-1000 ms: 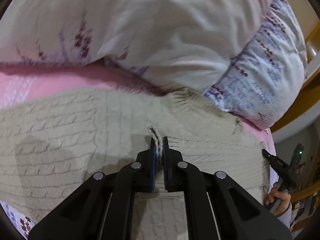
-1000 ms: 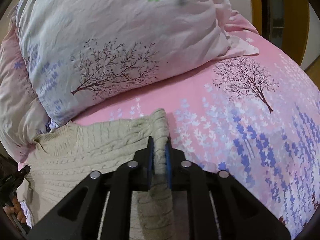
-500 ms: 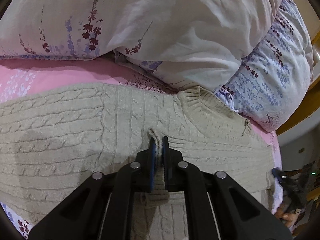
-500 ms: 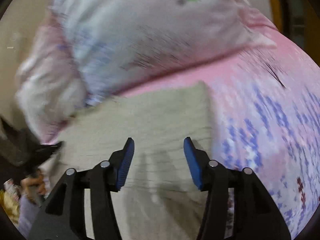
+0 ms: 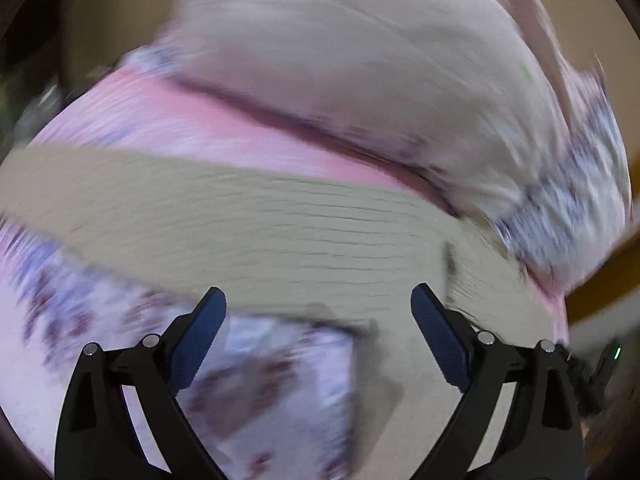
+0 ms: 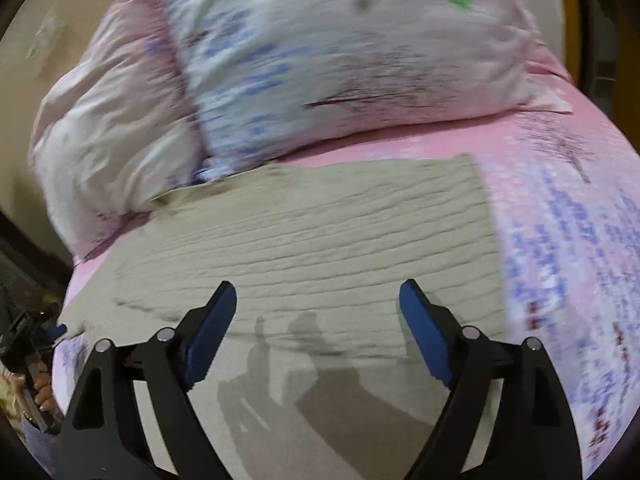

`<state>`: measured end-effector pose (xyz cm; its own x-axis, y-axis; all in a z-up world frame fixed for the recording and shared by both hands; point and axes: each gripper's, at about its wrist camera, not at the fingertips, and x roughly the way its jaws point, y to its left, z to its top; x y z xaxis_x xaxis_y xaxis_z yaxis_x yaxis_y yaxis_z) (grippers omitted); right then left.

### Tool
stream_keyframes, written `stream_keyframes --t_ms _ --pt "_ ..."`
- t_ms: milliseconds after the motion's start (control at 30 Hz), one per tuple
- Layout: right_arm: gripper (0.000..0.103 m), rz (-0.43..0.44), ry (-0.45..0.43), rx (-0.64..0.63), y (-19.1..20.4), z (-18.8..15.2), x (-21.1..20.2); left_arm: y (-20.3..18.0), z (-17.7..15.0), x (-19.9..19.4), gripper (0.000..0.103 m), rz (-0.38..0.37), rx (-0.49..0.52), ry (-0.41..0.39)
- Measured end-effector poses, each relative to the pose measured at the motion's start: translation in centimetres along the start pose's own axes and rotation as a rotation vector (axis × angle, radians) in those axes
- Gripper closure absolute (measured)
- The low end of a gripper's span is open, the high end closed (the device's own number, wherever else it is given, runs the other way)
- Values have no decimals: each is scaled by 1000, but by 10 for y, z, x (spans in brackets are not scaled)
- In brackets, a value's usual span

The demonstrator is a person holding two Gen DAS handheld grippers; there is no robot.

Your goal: Fold small clothes

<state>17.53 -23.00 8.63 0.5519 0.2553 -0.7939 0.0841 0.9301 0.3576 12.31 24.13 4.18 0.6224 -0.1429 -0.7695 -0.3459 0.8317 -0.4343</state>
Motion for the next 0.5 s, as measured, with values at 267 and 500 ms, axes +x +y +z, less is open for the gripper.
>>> stream_keyframes --t_ms 267,500 --pt "17 146 78 -103 71 -21 28 100 -5 -17 32 -33 -325 -9" --pt "17 210 91 -156 100 -35 27 147 9 -19 50 -70 -608 -100"
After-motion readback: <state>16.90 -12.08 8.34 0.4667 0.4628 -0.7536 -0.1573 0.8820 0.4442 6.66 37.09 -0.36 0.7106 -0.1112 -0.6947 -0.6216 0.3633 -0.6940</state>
